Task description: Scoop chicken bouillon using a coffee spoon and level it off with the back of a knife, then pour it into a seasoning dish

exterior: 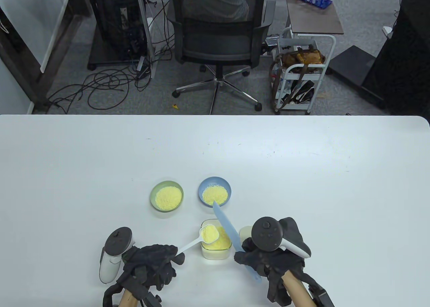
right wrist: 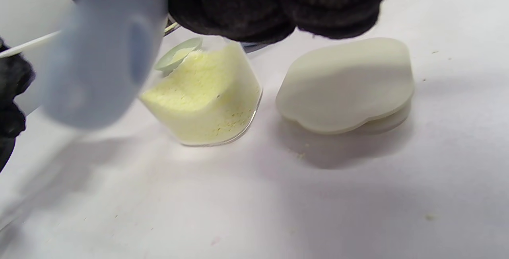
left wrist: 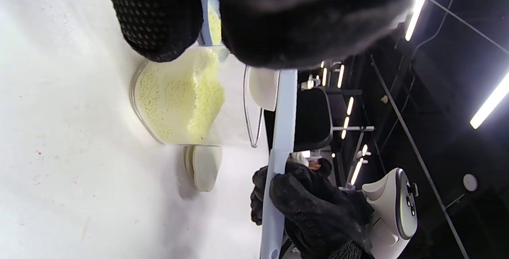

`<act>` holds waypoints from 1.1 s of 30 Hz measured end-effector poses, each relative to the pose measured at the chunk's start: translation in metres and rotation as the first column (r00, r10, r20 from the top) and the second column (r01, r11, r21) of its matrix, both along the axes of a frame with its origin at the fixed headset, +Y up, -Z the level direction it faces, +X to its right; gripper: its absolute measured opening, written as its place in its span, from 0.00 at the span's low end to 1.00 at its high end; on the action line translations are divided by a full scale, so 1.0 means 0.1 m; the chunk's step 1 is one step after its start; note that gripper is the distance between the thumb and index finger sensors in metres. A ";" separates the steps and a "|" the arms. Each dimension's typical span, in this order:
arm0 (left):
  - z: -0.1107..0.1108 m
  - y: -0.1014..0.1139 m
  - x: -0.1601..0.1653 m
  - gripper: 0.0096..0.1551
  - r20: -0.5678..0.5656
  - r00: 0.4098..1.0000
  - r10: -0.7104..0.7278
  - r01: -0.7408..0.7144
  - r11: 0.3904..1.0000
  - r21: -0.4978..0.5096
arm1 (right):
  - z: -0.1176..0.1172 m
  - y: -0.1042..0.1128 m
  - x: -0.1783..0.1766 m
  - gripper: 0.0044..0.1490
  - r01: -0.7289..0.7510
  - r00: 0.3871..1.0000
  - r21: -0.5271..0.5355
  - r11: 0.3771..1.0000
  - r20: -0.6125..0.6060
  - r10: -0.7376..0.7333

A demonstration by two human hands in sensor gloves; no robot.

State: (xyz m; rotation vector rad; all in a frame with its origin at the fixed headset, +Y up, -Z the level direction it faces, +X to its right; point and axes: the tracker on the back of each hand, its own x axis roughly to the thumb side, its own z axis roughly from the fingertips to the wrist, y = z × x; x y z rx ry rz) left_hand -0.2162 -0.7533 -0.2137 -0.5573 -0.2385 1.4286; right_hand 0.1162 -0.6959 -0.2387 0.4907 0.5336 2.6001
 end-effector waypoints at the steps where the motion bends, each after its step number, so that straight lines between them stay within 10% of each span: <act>1: 0.00 0.00 0.00 0.26 -0.001 1.000 -0.002 0.002 1.000 0.000 | -0.02 0.00 0.06 0.27 0.006 0.999 0.012 1.000 0.038 -0.006; 13: -0.01 0.00 -0.01 0.26 -0.011 1.000 0.002 -0.002 1.000 -0.001 | -0.43 -0.49 0.86 0.26 -0.154 0.862 -0.015 0.988 0.487 0.142; 33: -0.01 0.00 -0.03 0.26 -0.011 1.000 0.022 -0.022 1.000 0.000 | -0.42 -0.72 1.10 0.33 -0.292 0.784 -0.114 0.950 0.541 0.306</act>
